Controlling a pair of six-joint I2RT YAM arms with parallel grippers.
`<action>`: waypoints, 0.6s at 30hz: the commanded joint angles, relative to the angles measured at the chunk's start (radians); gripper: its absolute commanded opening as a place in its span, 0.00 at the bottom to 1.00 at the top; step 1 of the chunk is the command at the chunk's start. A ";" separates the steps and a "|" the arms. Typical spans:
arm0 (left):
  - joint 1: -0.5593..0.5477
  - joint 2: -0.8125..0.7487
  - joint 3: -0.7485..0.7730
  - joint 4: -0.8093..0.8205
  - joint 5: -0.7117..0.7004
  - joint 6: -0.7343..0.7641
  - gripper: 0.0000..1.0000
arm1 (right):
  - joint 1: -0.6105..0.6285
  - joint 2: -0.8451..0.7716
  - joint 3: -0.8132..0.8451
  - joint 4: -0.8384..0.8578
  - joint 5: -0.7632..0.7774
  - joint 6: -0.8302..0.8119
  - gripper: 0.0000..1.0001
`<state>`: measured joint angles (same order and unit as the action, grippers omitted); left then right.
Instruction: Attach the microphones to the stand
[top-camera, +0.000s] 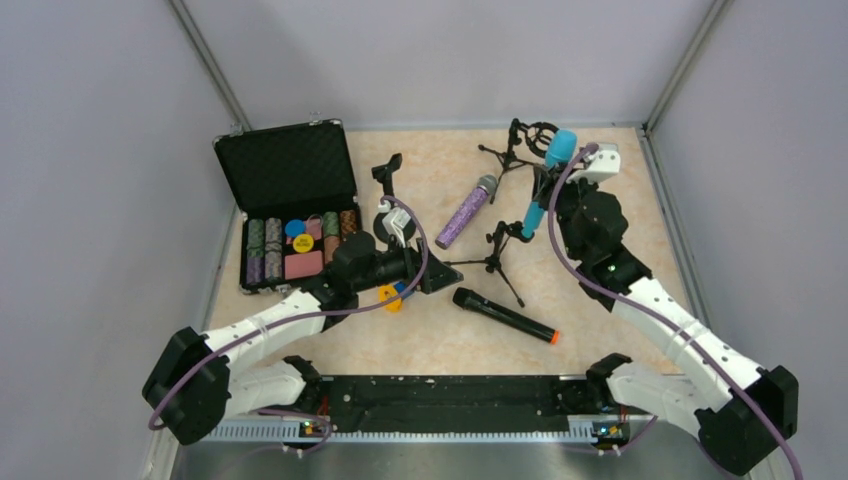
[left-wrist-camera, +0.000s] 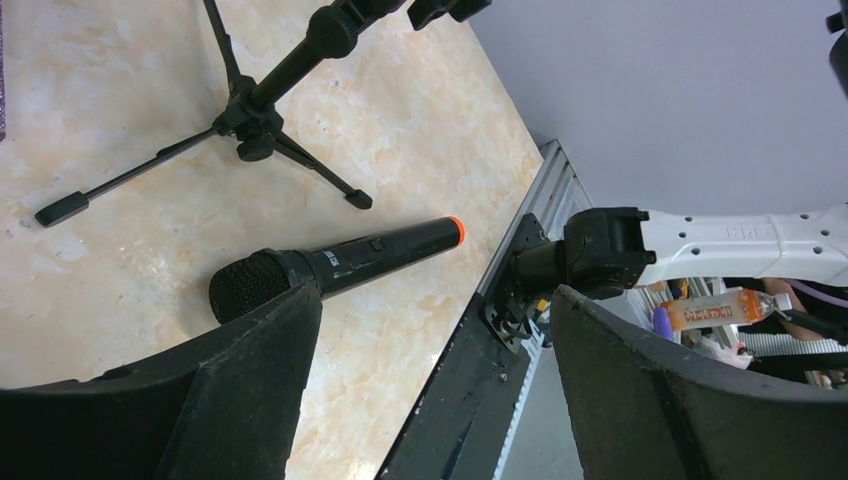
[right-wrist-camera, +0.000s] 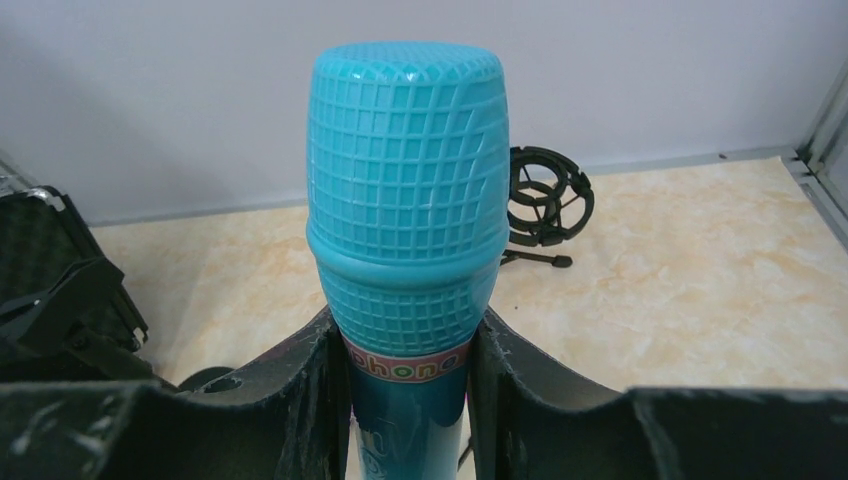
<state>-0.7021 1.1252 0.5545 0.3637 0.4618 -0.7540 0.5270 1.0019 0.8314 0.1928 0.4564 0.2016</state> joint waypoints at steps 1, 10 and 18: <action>-0.002 -0.020 0.024 0.056 -0.014 0.010 0.88 | -0.004 -0.050 -0.108 0.061 -0.102 -0.060 0.00; -0.001 -0.034 0.027 0.070 -0.048 0.001 0.88 | -0.004 -0.145 -0.223 0.159 -0.203 -0.097 0.00; -0.002 -0.041 0.025 0.077 -0.072 -0.005 0.88 | -0.004 -0.181 -0.335 0.258 -0.218 -0.148 0.00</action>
<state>-0.7021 1.1080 0.5545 0.3710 0.4122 -0.7567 0.5270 0.8154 0.5556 0.5011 0.2718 0.1040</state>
